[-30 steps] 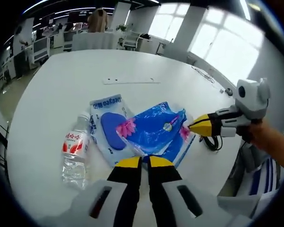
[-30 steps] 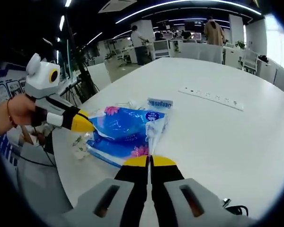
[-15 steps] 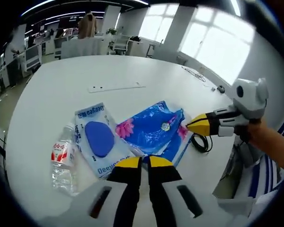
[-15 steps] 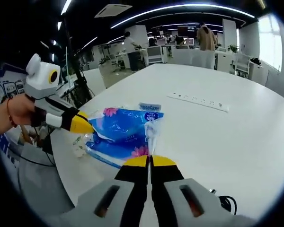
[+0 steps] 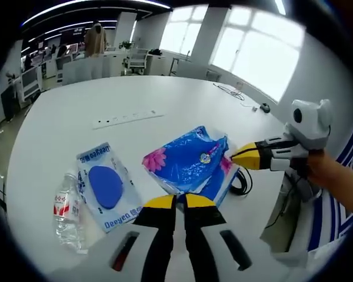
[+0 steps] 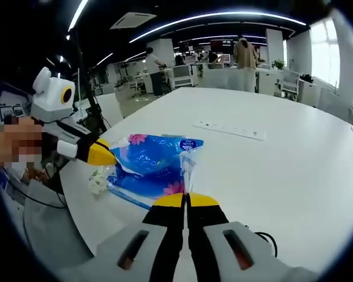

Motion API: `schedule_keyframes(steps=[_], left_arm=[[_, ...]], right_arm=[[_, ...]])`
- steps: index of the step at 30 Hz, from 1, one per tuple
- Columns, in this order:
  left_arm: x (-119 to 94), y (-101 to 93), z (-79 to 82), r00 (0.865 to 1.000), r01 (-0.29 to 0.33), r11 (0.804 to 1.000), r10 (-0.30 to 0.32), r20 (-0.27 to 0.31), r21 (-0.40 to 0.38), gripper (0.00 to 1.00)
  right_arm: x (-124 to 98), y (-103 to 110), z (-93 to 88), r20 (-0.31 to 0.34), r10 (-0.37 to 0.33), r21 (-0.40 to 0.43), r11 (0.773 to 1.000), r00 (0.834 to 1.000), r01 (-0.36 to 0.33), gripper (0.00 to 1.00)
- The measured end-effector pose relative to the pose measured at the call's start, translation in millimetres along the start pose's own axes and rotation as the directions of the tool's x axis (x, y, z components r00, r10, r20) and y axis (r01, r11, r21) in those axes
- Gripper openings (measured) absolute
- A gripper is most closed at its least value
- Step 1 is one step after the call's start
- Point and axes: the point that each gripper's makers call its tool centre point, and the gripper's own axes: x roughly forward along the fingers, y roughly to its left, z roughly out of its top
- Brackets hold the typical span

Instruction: Arrange the tabletop items into an orderly group along one side of the table until the central work area is clear of visible clutter.

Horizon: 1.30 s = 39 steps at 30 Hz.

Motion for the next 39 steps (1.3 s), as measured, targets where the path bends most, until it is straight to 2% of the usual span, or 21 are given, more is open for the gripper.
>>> schedule_keyframes(steps=[12,20,28,39], left_arm=[[19,-41.9,7.4,0.998,0.065,0.997,-0.065,-0.003,0.04,0.01],[31,-64.3,12.5,0.995,0.101,0.992,-0.1,-0.015,0.077,0.01],[42,-79.1,18.5,0.992,0.125,0.986,-0.122,-0.028,0.106,0.01],[72,-99.8,27.8,0.986,0.163,0.976,-0.158,-0.047,0.141,0.0]], right_arm=[[-40,-30,-12.0,0.017,-0.075,0.025,0.997,0.997,0.075,0.0],[-58,-45,-19.1,0.025,-0.111,0.044,0.993,0.994,0.11,0.0],[-70,-60,-21.4,0.034,-0.137,0.058,0.989,0.99,0.135,0.0],[-81,-87,-28.6,0.025,-0.18,0.062,0.982,0.983,0.178,0.0]])
